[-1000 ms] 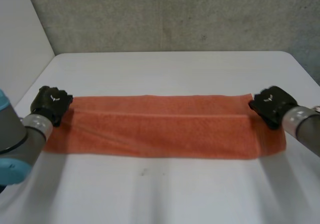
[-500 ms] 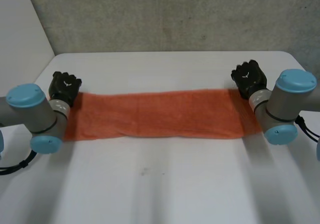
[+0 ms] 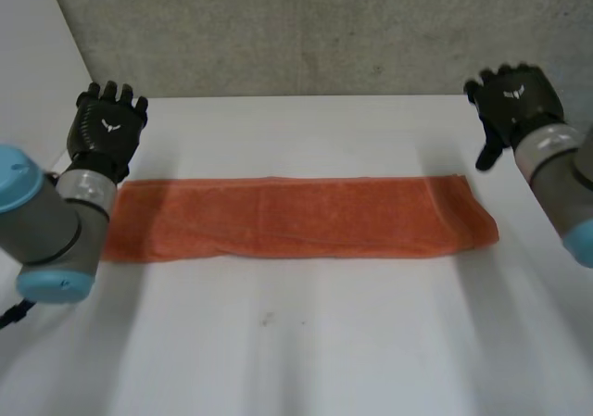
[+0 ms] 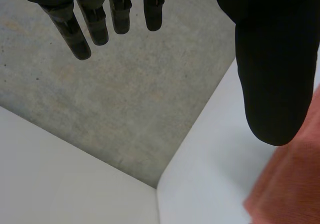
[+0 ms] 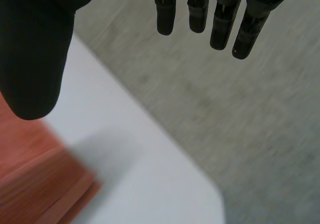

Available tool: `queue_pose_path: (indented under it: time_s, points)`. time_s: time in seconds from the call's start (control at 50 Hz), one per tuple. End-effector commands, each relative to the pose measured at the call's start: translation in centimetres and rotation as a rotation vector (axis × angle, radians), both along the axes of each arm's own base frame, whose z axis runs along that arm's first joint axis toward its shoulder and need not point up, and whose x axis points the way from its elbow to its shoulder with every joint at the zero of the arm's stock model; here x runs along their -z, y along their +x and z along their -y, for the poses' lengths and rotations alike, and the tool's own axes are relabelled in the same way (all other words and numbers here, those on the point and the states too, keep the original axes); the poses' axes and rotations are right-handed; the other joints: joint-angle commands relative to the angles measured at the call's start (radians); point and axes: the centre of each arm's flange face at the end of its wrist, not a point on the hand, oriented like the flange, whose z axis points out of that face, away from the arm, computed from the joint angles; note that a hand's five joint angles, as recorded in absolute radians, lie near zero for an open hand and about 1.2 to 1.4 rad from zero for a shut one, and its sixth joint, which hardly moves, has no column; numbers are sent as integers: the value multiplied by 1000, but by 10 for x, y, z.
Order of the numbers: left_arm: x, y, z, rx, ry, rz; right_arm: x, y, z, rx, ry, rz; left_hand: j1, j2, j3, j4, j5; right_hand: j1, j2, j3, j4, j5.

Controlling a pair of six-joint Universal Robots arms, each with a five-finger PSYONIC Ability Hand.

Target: Fold the laundry

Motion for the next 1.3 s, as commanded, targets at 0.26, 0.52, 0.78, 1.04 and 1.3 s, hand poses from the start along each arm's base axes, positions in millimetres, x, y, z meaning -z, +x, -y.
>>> queue_pose_path:
  time_s: [0.26,0.52,0.78,1.04,1.3]
  points:
    - [1,7,-54,29,254,-436,101,-43,-13,-43,265,-31,1,10,8,7,-29,448,431,436,421,409]
    - [6,5,-56,33,267,-431,126,-49,5,-35,264,-25,1,10,8,7,-29,545,528,533,518,506]
    - [10,6,-61,30,285,-427,97,-104,37,181,173,-25,1,10,8,7,-29,1190,1172,1178,1162,1151]
    - [10,2,-64,41,293,-424,62,-191,67,434,144,-209,1,10,8,7,-29,1190,1172,1178,1162,1151]
    - [8,0,-67,49,291,-424,-2,22,26,-109,-115,-62,1,10,8,7,-29,1190,1172,1178,1162,1151]
